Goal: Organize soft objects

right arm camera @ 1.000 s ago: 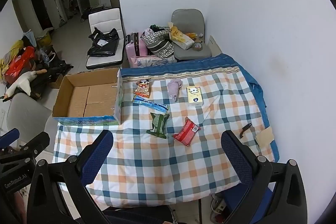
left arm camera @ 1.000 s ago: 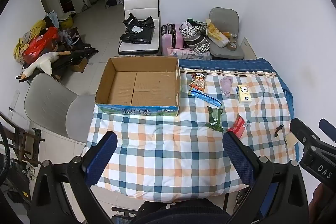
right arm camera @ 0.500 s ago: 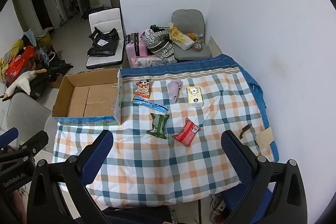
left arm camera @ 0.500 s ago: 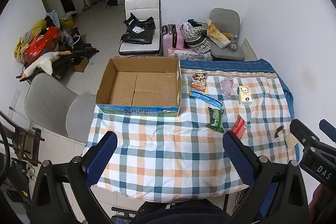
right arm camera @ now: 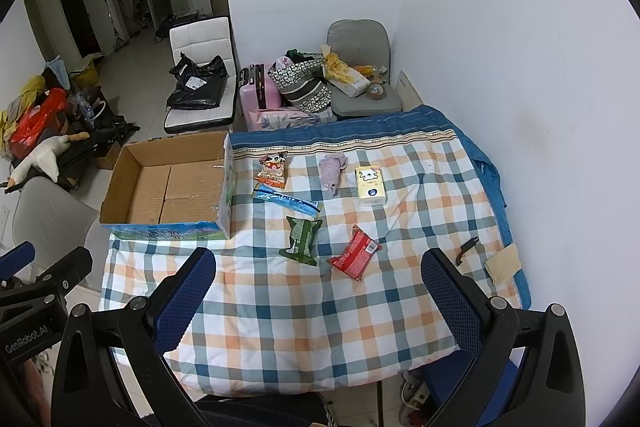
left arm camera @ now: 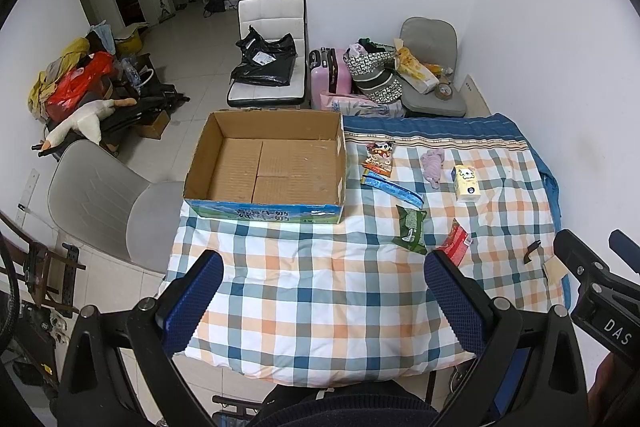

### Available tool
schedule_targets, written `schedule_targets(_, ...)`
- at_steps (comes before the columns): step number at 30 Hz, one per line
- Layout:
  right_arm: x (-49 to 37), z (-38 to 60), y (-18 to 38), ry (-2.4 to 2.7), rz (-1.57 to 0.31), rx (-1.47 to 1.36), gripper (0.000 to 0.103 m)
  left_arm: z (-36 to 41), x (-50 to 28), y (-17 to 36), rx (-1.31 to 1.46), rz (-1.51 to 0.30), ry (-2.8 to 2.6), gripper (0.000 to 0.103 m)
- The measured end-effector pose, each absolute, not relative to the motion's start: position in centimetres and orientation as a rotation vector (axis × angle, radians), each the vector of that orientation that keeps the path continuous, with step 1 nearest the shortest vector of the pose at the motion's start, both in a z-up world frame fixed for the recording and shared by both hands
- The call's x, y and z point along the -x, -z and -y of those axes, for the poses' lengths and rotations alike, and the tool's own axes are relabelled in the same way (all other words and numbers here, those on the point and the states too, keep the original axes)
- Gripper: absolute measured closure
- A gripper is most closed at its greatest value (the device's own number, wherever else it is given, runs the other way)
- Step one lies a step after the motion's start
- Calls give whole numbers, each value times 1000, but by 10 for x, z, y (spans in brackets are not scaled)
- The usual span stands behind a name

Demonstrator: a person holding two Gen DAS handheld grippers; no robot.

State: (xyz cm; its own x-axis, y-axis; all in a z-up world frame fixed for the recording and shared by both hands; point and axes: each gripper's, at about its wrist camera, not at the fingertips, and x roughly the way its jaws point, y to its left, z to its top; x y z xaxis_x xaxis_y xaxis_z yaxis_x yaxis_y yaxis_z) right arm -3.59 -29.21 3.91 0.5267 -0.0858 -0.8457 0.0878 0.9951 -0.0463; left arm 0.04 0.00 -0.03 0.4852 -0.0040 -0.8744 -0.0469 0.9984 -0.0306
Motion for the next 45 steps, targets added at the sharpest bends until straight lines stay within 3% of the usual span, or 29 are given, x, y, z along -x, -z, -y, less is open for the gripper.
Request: schedule_targets(45, 42, 302, -47, 104, -995, -2, 0, -4, 12, -18, 52, -982, -79, 0)
